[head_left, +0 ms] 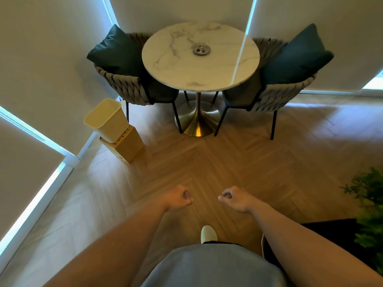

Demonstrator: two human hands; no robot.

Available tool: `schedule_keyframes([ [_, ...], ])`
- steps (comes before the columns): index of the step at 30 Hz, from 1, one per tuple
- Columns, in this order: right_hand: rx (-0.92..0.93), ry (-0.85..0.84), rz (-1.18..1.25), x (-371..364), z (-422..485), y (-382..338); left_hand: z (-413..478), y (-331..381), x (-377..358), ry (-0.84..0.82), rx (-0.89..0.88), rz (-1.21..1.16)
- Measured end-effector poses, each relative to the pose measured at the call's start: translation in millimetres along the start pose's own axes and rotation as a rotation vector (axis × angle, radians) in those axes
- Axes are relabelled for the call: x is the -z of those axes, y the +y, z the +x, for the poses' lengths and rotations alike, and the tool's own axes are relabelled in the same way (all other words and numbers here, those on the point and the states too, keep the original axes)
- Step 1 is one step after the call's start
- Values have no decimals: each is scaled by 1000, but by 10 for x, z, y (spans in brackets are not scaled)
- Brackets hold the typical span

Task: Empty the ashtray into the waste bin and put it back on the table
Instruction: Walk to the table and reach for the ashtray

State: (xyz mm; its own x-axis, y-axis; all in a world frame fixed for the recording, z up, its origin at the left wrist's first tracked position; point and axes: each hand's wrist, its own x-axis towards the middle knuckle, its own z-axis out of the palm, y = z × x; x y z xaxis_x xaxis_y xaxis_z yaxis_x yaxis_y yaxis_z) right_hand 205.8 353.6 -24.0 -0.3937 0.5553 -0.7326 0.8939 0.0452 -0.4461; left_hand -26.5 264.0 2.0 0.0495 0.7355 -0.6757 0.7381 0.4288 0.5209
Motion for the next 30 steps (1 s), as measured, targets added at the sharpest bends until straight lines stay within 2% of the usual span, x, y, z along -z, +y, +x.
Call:
schedule_keyframes([
  [6, 34, 13, -12, 534, 340, -57, 400, 311, 320, 21, -27, 36],
  [17, 46, 19, 20, 1214, 1019, -195, 1168, 365, 1009, 20, -29, 82],
  [23, 34, 34, 51, 1577, 1560, -449, 1777, 293, 1590, -28, -51, 104],
  [30, 22, 103, 82, 2071, 2133, -893, 2344, 180, 2416, -2, -107, 147],
])
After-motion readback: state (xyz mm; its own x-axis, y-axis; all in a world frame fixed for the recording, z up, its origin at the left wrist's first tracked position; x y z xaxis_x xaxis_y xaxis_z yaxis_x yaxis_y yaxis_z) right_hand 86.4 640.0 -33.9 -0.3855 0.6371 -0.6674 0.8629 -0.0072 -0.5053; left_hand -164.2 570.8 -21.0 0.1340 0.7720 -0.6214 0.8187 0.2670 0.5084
